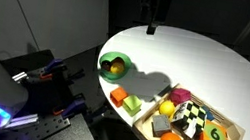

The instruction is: Put the light green block inside the bowl

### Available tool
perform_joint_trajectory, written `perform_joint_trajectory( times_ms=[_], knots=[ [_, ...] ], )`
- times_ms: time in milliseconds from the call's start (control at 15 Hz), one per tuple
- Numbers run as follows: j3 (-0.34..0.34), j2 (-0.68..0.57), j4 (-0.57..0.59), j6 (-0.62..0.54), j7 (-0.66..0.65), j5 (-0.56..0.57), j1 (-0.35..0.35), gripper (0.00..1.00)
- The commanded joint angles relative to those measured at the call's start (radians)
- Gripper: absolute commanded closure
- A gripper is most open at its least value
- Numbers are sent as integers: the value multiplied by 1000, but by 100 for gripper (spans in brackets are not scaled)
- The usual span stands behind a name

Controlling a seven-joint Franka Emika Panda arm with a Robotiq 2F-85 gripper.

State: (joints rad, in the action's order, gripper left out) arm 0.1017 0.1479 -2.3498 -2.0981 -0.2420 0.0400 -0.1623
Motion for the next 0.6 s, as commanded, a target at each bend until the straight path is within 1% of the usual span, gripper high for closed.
perform_joint_trajectory(
  times_ms=[0,133,267,533],
  knots=[
    [5,0,2,2,0,1,5,0],
    [5,0,2,2,0,1,5,0],
    [9,-27,14,0,-18,12,-1,0],
    [27,-103,30,-48,-28,23,-10,0]
  ],
)
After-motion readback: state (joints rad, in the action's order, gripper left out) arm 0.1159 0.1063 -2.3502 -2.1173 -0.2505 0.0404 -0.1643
